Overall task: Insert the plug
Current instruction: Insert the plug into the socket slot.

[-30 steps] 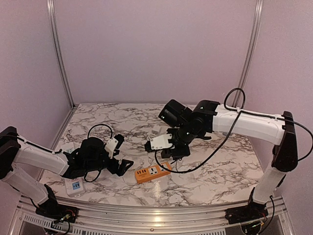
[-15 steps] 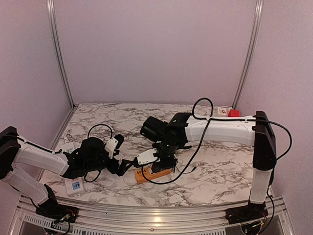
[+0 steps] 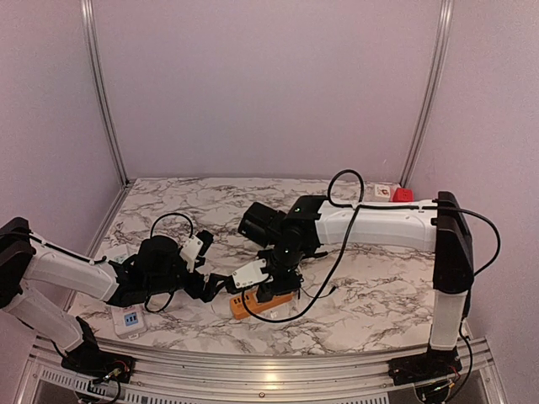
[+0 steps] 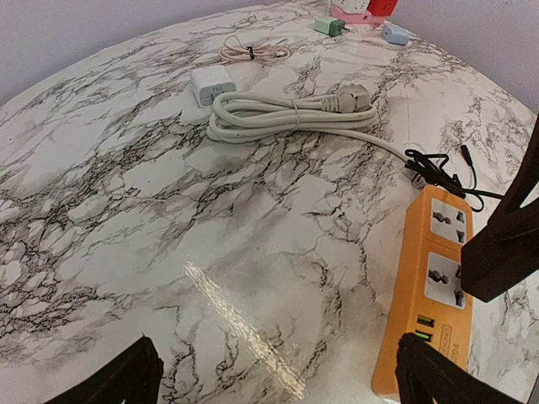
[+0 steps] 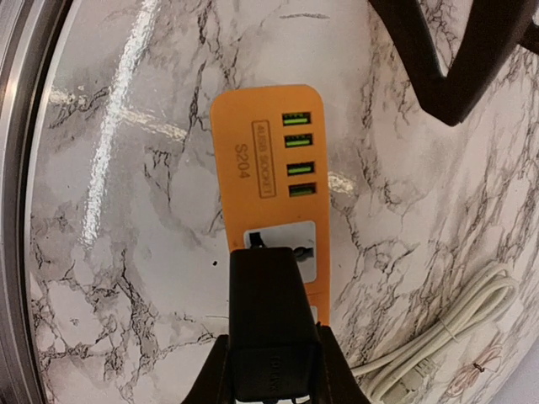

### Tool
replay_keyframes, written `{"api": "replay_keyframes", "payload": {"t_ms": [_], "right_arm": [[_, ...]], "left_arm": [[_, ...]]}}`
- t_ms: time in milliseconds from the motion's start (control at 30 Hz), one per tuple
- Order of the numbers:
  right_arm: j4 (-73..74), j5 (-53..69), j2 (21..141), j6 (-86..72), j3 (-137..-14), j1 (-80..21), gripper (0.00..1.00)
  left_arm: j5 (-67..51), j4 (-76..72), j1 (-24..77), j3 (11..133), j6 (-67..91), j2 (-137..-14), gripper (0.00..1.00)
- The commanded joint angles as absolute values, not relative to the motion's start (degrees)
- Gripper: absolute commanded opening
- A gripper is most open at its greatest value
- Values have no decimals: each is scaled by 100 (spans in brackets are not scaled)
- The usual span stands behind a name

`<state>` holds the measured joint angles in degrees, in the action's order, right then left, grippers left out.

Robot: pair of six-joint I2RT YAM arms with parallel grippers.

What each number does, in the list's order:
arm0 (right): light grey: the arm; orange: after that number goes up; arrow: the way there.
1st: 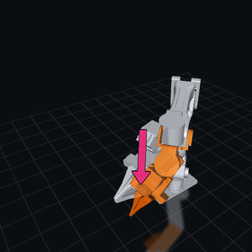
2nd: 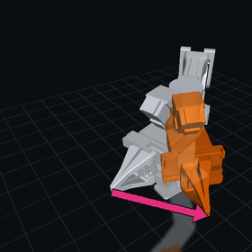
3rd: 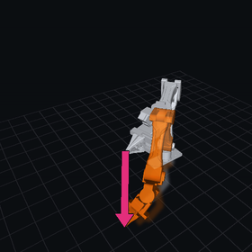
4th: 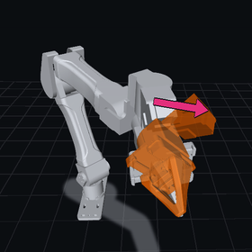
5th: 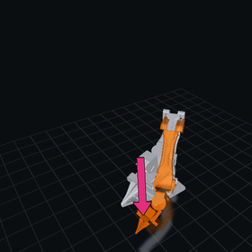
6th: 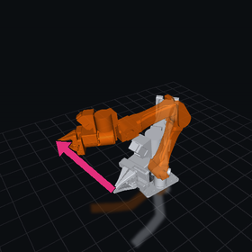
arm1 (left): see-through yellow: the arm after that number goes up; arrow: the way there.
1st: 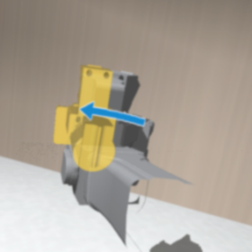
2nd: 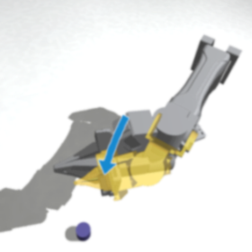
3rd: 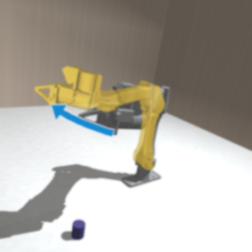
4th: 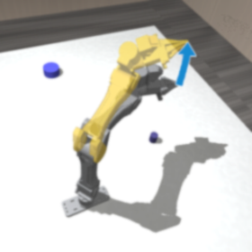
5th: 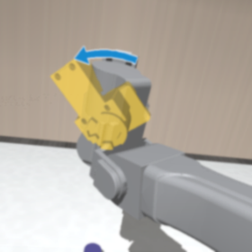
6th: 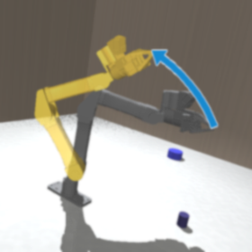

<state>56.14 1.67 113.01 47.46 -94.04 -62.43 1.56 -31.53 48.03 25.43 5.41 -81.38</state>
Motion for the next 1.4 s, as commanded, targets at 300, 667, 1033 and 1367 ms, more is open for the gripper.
{"api": "replay_keyframes", "payload": {"t_ms": [300,667,1033,1367], "right_arm": [[5805,-341,11948,4999,-9592,-6313,0],[6099,-392,12564,5032,-10338,-6437,4],[6004,-395,12612,4906,-10219,-6398,11],[5889,-771,12350,4765,-10357,-6451,29]], "left_arm": [[141,-3270,4767,2540,579,-8142,99],[132,-3270,4768,2557,589,-8177,99],[141,-3273,4766,2514,597,-8099,99],[141,-3270,4772,2505,598,-8083,99]]}}
